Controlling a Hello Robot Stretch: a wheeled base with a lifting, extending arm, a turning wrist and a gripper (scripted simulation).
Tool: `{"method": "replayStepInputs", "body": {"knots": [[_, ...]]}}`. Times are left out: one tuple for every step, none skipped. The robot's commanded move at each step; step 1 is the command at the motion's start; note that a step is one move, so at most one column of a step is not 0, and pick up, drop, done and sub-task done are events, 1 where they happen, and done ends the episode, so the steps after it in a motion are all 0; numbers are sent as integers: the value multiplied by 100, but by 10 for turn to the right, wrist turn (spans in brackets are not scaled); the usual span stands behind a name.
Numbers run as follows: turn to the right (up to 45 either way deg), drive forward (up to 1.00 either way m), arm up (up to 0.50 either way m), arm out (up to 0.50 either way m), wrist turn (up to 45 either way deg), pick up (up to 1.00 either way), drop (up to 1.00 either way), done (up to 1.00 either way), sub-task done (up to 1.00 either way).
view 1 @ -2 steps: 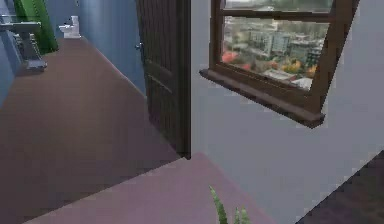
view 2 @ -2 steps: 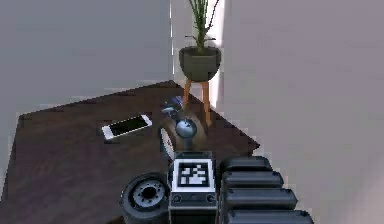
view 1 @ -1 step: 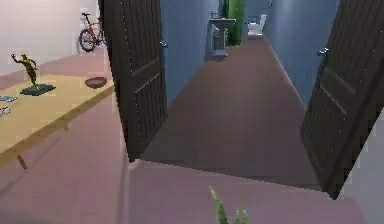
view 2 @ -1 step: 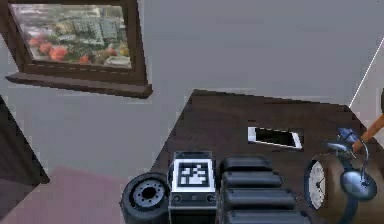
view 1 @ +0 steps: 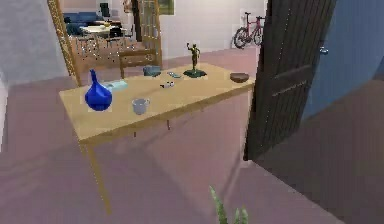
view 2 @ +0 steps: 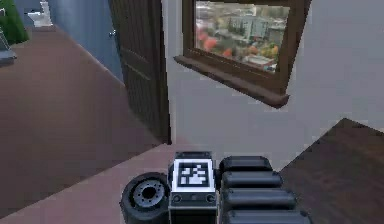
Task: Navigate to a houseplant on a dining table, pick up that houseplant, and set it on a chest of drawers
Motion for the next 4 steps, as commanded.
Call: {"method": "replayStepInputs", "body": {"knots": [[450, 0, 0, 0, 0, 0, 0, 0, 0], [450, 0, 0, 0, 0, 0, 0, 0, 0], [270, 0, 0, 0, 0, 0, 0, 0, 0], [-450, 0, 0, 0, 0, 0, 0, 0, 0]]}}
